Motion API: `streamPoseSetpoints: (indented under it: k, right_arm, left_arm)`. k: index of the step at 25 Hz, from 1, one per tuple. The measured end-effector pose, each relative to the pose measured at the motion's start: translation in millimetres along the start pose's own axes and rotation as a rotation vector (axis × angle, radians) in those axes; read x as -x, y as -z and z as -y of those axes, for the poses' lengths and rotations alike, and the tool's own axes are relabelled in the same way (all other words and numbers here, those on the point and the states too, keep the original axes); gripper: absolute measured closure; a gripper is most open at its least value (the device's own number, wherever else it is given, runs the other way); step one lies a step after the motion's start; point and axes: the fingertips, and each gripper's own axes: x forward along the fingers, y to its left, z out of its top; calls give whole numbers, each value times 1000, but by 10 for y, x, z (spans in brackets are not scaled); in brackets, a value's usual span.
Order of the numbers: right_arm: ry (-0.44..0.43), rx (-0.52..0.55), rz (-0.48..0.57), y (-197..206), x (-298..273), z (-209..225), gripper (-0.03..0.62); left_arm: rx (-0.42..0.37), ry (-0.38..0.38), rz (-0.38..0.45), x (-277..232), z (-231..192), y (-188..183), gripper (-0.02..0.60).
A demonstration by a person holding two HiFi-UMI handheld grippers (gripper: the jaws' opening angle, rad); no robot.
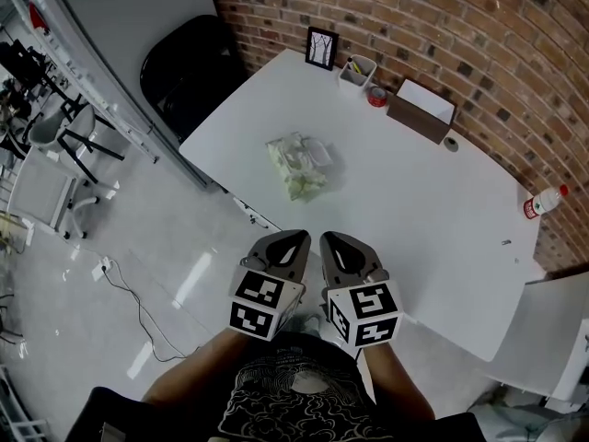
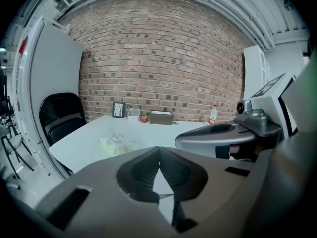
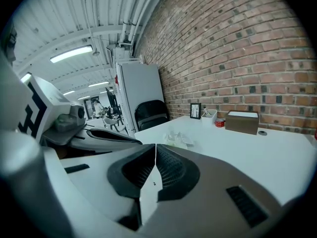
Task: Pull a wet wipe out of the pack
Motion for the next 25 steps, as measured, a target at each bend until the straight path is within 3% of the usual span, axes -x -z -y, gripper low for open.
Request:
streamPoseSetpoints:
  k: [25]
  right_arm:
    - [-32, 52, -83, -259, -1187, 78, 576]
  left_arm:
    - [74, -29, 0, -559, -1070, -145, 569]
